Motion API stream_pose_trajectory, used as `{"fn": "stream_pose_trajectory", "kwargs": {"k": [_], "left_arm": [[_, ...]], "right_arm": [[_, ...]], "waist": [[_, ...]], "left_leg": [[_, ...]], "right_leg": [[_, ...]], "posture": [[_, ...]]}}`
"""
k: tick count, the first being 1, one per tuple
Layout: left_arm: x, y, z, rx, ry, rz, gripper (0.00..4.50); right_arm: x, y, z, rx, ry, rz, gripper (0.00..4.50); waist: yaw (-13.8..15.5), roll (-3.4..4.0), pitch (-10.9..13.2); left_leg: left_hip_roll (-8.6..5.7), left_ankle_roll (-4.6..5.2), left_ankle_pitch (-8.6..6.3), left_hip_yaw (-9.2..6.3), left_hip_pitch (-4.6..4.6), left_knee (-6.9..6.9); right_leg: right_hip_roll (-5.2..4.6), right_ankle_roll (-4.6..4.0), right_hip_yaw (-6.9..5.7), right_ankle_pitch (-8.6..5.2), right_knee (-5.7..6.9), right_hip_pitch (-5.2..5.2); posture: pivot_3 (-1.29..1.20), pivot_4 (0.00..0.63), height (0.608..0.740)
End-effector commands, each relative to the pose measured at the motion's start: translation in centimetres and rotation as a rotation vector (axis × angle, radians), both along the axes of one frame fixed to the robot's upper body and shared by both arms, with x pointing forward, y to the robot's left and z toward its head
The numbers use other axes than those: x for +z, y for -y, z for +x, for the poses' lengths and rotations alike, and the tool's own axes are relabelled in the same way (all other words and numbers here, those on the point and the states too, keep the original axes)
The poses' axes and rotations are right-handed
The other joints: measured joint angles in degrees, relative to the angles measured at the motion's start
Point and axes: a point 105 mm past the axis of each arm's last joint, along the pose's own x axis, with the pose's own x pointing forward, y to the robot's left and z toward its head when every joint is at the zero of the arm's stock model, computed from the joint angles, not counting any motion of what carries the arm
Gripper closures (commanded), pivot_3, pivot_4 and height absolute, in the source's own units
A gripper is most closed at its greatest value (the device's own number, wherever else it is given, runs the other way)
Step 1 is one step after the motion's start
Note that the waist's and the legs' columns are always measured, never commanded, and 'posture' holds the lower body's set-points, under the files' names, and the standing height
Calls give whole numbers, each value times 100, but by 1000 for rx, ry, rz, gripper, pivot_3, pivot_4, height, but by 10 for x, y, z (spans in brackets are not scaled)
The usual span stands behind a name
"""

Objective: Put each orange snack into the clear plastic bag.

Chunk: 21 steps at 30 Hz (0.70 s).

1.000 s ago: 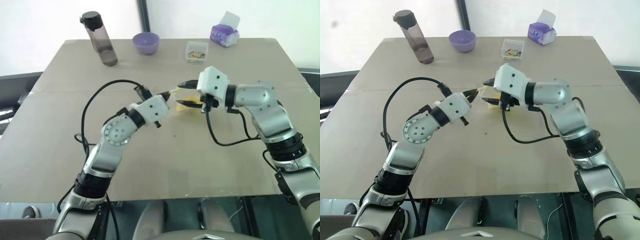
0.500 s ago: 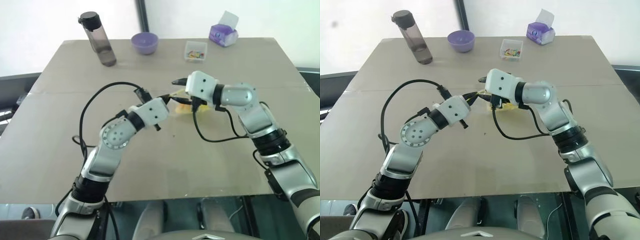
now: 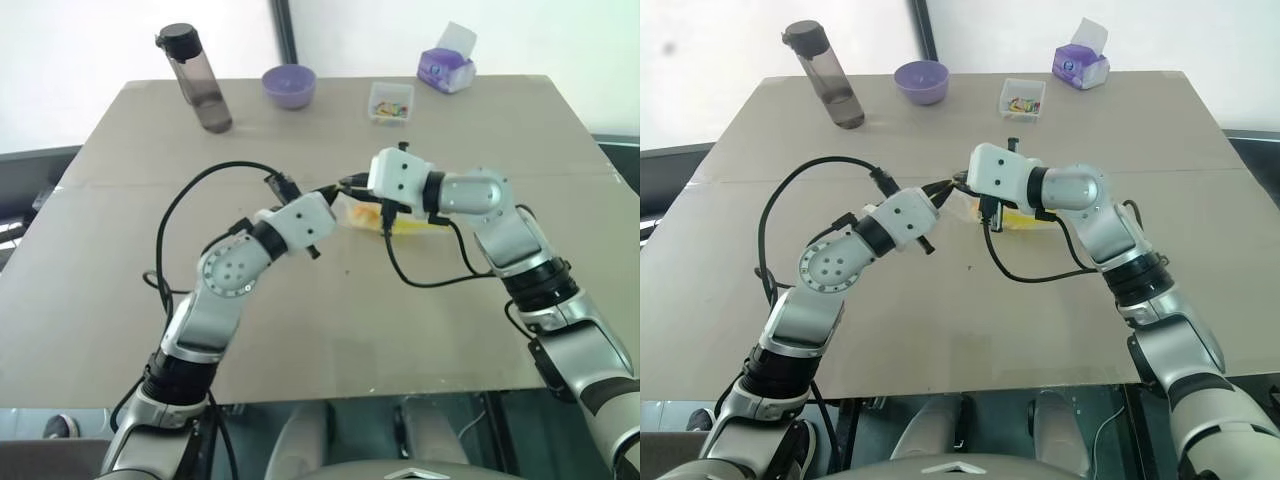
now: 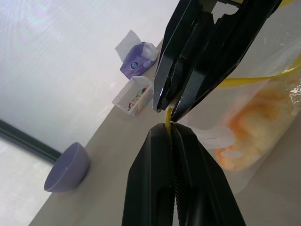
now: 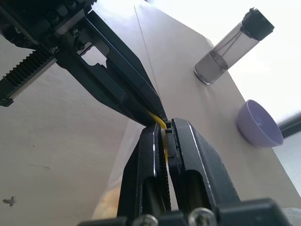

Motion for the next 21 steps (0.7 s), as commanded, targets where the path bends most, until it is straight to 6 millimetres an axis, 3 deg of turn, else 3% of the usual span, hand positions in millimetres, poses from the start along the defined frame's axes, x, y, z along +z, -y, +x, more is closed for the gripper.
{"fn": "stream_pose_trajectory", "kwargs": {"k": [1,14,21], "left_arm": [[7,-2,-4,0,30,5,4500],[8,-72,18,318,58,64,4500],[11,-77,21,343,64,64,4500]], "right_arm": [[12,11,5,-41,54,9,4431],[8,51,18,-169,47,-17,4431],[6,81,22,-252,35,-32,4431]], "waist": [[0,0,0],[5,0,0],[13,0,0]], "left_leg": [[0,0,0,0,0,0],[0,0,0,0,0,0],[0,1,0,1,0,-1]], "right_leg": [[0,0,0,0,0,0],[0,0,0,0,0,0],[-1,0,0,0,-2,0]], "posture": [[0,150,740],[0,150,740],[0,150,740]]}}
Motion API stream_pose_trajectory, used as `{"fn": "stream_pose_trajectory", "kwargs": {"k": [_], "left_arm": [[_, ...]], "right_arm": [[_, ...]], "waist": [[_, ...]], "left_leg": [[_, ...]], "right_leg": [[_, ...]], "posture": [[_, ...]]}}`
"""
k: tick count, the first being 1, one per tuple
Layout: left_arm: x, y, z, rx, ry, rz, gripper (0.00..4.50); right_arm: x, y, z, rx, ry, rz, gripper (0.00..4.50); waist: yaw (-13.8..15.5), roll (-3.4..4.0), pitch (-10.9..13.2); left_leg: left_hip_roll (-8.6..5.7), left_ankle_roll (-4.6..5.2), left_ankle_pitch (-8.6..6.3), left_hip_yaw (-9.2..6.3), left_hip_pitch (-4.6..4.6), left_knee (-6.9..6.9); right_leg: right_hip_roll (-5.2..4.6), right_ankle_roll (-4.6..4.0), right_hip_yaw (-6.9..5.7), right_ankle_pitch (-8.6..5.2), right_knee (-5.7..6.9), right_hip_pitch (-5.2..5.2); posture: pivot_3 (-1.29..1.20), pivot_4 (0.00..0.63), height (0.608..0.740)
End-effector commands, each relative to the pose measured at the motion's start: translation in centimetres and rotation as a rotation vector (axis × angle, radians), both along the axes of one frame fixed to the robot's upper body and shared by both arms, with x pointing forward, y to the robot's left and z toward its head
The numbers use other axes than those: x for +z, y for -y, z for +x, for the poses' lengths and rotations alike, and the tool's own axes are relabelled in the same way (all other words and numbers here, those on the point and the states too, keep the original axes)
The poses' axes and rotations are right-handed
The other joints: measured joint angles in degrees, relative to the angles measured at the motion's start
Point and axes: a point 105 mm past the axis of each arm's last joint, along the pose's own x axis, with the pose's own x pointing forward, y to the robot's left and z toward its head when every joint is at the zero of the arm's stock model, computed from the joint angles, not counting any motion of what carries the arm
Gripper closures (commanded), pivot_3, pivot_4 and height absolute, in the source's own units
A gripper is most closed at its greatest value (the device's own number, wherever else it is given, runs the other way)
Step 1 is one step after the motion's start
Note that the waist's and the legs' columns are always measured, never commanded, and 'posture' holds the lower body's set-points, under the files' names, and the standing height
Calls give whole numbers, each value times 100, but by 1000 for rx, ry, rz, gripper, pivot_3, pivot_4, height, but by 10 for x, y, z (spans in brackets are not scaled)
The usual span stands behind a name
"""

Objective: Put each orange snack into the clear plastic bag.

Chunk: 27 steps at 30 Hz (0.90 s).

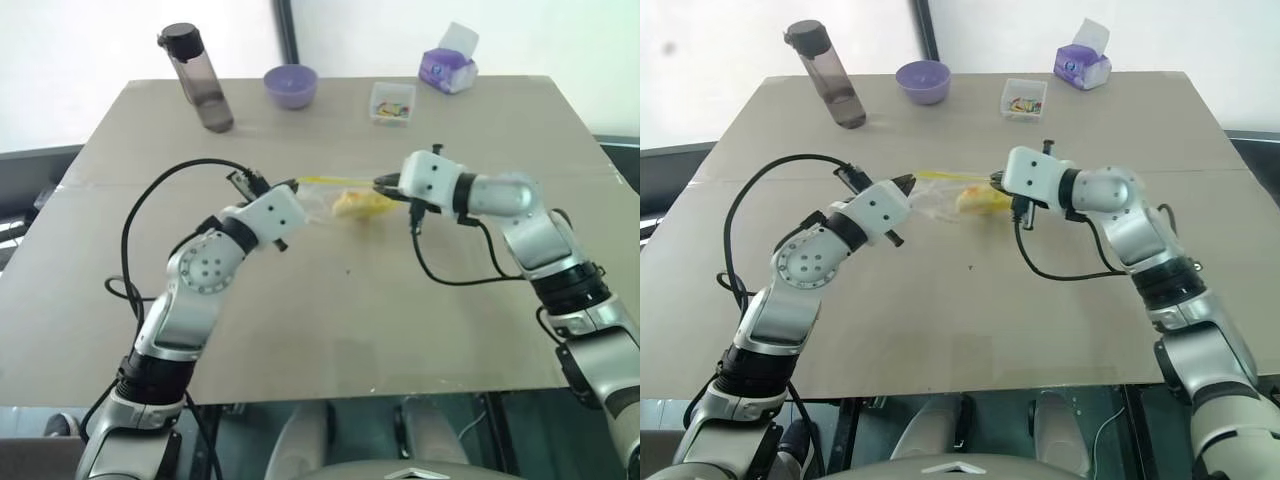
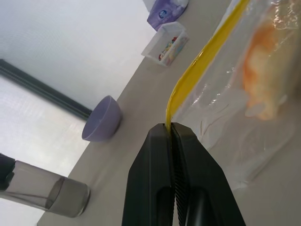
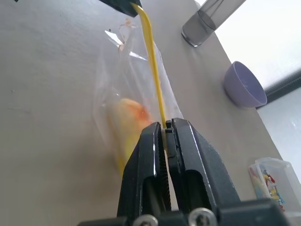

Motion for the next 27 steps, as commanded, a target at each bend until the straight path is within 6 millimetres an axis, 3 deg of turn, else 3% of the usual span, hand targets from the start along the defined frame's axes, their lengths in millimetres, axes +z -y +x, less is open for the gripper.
{"fn": "stream_pose_trajectory", "kwargs": {"k": [1,9,15,17,20,22,24,27], "left_arm": [[14,-25,4,100,51,1,4500],[11,-21,5,84,47,8,4500],[14,-11,10,40,69,-13,4500],[27,-9,22,47,118,-26,4500],[69,-1,41,35,241,-50,4500],[85,5,43,7,286,-50,4500],[89,9,41,-20,303,-53,4500],[78,10,32,-49,267,-57,4500]], "right_arm": [[17,33,7,-102,41,25,4431],[18,52,4,-151,31,14,4431],[26,54,9,-182,77,37,4431],[35,53,17,-196,131,46,4431],[71,48,30,-222,251,124,4431],[86,46,30,-206,281,167,4431],[92,47,30,-201,285,181,4431],[87,51,26,-191,252,157,4431]], "waist": [[3,0,0],[-7,0,0],[5,0,0],[14,0,0],[16,-5,8],[5,-5,8],[-12,-5,5],[-54,-4,4]], "left_leg": [[0,0,0,0,0,0],[2,0,0,2,0,-1],[1,0,0,1,0,0],[1,0,0,1,0,0],[-3,0,1,-1,-1,7],[-5,-1,1,-2,-7,14],[-5,-1,1,-1,-8,7],[-6,-1,1,4,-7,-12]], "right_leg": [[0,0,0,0,0,0],[1,0,2,0,1,0],[0,0,1,0,1,0],[0,0,0,0,1,1],[0,0,-2,0,9,-1],[0,1,-3,1,16,-7],[-2,1,-3,0,-1,-5],[-5,1,2,0,-8,-16]], "posture": [[0,150,740],[0,150,740],[0,150,740],[0,150,740],[0,150,740],[0,150,740],[0,150,740],[0,150,740]]}}
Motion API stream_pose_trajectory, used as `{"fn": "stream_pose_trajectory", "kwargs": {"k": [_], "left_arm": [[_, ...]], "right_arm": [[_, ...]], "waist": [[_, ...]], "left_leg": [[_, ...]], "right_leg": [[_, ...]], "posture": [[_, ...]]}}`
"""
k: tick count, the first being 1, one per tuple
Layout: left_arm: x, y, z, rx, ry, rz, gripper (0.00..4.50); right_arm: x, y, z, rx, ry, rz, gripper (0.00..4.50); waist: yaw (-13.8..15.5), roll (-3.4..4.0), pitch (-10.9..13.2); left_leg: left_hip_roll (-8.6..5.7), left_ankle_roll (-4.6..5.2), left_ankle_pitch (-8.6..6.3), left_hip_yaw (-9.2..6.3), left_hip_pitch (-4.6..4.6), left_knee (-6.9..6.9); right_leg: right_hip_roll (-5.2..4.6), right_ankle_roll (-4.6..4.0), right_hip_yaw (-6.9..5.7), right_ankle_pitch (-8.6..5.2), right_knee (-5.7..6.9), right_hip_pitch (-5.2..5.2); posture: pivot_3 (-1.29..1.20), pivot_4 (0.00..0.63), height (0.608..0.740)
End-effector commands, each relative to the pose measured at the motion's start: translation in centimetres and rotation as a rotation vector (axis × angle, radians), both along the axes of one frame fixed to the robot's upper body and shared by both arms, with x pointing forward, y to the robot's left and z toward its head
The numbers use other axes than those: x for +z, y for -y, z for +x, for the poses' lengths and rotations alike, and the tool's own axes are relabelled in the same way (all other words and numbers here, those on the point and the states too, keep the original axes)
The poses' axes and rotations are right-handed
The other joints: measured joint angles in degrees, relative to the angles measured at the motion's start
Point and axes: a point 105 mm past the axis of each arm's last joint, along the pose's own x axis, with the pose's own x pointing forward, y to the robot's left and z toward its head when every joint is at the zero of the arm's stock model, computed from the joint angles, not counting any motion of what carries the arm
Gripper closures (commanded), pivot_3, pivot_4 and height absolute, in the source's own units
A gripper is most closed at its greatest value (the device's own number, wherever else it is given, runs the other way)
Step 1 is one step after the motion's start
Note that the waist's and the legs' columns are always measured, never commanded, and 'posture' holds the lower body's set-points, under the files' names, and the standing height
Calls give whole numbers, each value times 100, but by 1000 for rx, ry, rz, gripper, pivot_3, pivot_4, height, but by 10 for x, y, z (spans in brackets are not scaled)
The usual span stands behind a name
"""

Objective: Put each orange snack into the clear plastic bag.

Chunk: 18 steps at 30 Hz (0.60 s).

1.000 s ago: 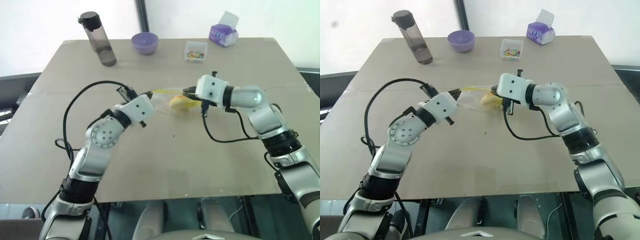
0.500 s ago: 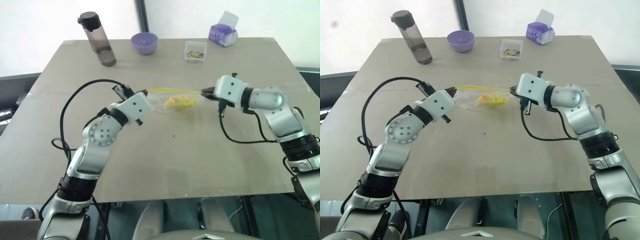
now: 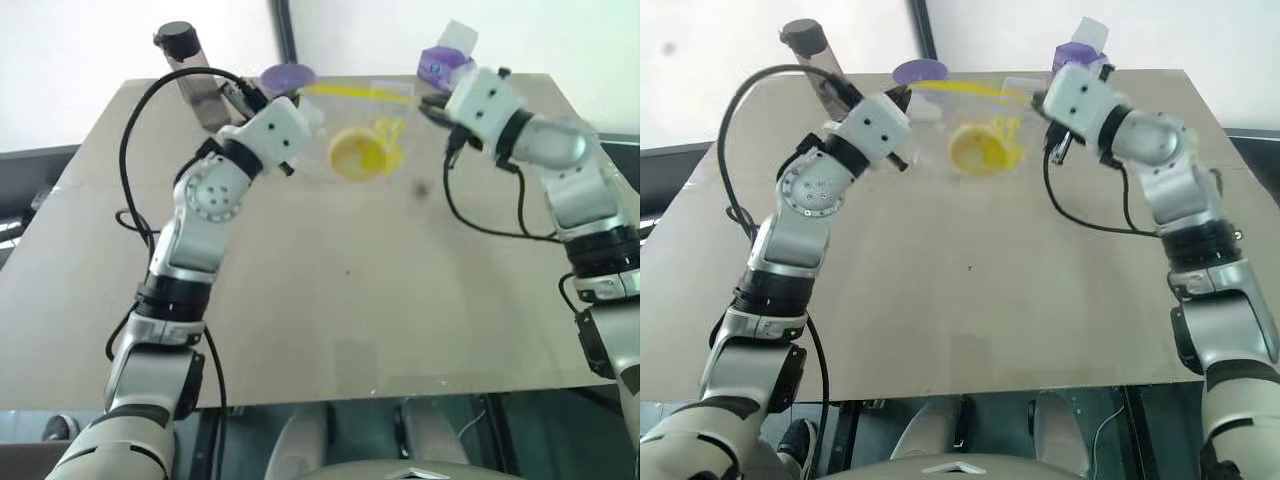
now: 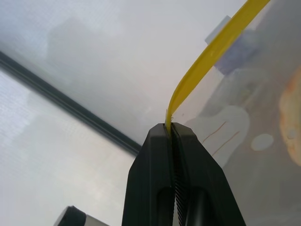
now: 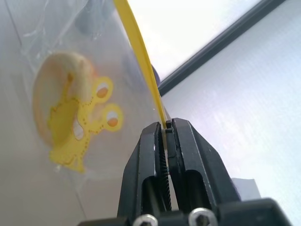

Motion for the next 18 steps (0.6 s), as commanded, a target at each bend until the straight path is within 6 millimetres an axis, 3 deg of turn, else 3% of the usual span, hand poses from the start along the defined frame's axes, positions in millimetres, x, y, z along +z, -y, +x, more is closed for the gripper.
{"fn": "stream_pose_trajectory", "kwargs": {"k": [1,5,8,12,13,15,17,18], "left_arm": [[-9,-5,-12,-18,-18,-12,4500],[-57,1,-35,-87,-212,-47,4500],[-98,15,-62,-167,-406,-45,4500],[-126,22,-90,-224,-601,-95,4500],[-134,23,-96,-236,-666,-112,3994],[-148,21,-103,-227,-746,-139,3605],[-152,12,-100,-169,-767,-224,2674],[-153,10,-100,-154,-776,-268,2207]], "right_arm": [[3,10,-7,5,-12,3,4431],[-32,16,-25,35,-203,-21,4431],[-73,14,-46,70,-374,-68,4431],[-110,12,-68,95,-544,-83,4431],[-117,13,-71,90,-572,-81,3940],[-134,19,-81,78,-666,-96,3533],[-149,26,-91,66,-744,-126,2558],[-153,29,-94,62,-759,-138,2504]], "waist": [[-30,0,0],[-72,1,0],[-49,1,1],[1,8,9],[22,12,12],[38,15,13],[68,15,13],[80,14,13]], "left_leg": [[0,0,0,1,-5,-4],[4,-1,1,-8,-102,36],[7,0,0,-8,-103,63],[2,32,-17,-6,-80,94],[10,35,-19,-7,-46,95],[10,38,-21,-6,15,87],[11,40,-23,-8,32,86],[9,40,-23,-10,29,89]], "right_leg": [[0,0,1,0,1,-8],[0,0,-1,0,36,-103],[-7,-1,2,0,85,-102],[3,0,7,2,103,-85],[4,0,7,2,104,-50],[6,-1,6,0,95,14],[6,0,4,0,93,27],[5,0,2,0,93,28]], "posture": [[0,150,740],[0,150,740],[0,150,740],[0,150,740],[0,150,740],[0,150,740],[0,150,740],[0,150,740]]}}
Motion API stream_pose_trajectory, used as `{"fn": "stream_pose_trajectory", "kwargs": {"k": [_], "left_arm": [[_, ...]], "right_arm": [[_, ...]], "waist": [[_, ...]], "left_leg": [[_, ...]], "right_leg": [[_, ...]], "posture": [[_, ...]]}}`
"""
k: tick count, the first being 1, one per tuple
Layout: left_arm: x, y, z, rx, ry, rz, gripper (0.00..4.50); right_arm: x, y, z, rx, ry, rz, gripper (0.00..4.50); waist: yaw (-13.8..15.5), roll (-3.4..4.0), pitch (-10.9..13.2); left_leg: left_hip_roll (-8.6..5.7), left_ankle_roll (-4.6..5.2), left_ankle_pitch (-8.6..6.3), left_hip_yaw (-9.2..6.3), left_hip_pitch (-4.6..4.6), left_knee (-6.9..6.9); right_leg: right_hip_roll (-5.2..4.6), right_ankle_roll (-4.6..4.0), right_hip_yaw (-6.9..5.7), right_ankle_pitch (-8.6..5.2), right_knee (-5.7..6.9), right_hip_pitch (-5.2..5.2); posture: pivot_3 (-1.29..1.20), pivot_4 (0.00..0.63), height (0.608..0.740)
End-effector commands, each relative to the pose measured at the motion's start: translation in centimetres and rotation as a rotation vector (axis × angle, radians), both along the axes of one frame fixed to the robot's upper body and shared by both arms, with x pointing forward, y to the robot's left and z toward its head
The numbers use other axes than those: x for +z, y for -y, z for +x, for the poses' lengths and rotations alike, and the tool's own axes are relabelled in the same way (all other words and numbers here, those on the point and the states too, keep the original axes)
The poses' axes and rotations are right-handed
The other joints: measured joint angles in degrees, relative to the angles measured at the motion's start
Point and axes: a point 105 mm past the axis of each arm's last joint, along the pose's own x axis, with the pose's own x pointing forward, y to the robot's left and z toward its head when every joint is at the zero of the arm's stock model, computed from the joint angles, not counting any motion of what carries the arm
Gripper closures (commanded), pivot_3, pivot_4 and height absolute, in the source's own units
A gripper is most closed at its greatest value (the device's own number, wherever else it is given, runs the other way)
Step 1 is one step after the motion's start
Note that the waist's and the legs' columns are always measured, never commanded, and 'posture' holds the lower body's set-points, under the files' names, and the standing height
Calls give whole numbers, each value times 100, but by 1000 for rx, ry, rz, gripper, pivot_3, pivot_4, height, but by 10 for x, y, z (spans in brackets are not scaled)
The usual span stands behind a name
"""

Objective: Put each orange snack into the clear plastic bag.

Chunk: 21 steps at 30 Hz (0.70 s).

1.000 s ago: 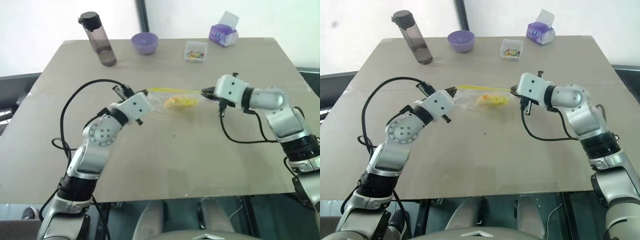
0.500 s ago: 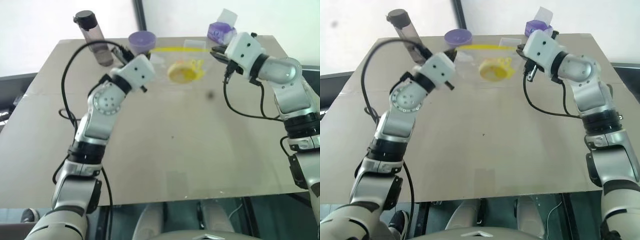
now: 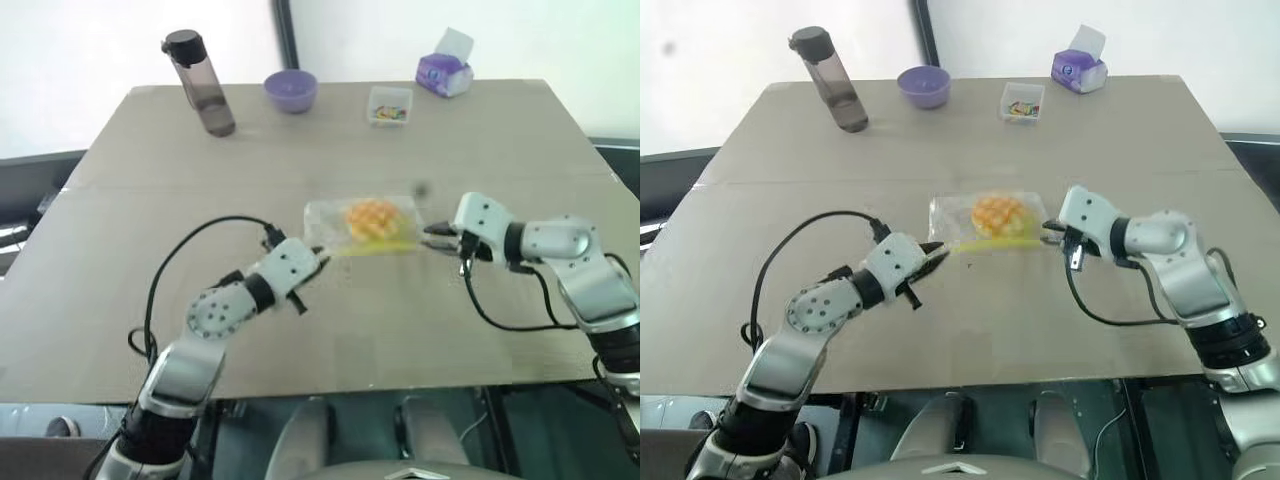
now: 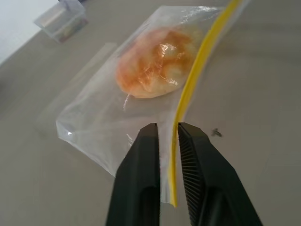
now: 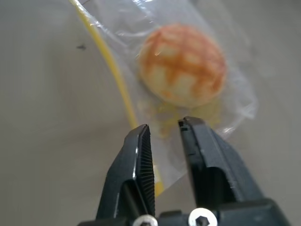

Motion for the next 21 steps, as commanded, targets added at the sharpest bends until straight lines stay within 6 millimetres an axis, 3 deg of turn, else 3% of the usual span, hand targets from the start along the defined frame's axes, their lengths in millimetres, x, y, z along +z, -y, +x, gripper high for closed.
{"fn": "stream_pose_trajectory", "kwargs": {"k": [1,4,9,13,16,21], "left_arm": [[7,-10,-2,88,-35,-122,1758],[3,-21,-26,121,-154,-344,1758],[6,-53,-43,230,-111,-413,1758],[0,-70,-58,253,-120,-402,1758],[-2,-71,-70,218,-161,-427,1758],[-5,-69,-79,136,-202,-389,1758]], "right_arm": [[-4,6,-15,18,-53,-19,2504],[-21,18,-24,-59,-135,139,2504],[-33,44,-35,-204,-262,527,2504],[-19,77,-35,-292,-85,716,2504],[-24,91,-44,-276,-153,704,2504],[-27,97,-49,-234,-186,686,2504]], "waist": [[17,-1,0],[1,-7,-3],[28,-5,-1],[89,-5,-2],[100,5,-1],[115,5,-1]], "left_leg": [[0,1,0,-1,-3,1],[7,4,-3,1,-9,2],[20,9,-10,5,-6,-2],[13,11,-11,12,0,-2],[13,13,-13,21,3,-2],[23,13,-13,15,5,-5]], "right_leg": [[-2,0,0,0,-1,0],[-3,0,2,0,-8,-3],[-2,0,4,-1,-13,-1],[-5,0,8,0,-15,7],[-5,0,16,0,-15,5],[2,-2,9,-1,-14,6]], "posture": [[0,150,740],[0,150,740],[0,150,740],[0,150,740],[0,150,740],[0,150,740]]}}
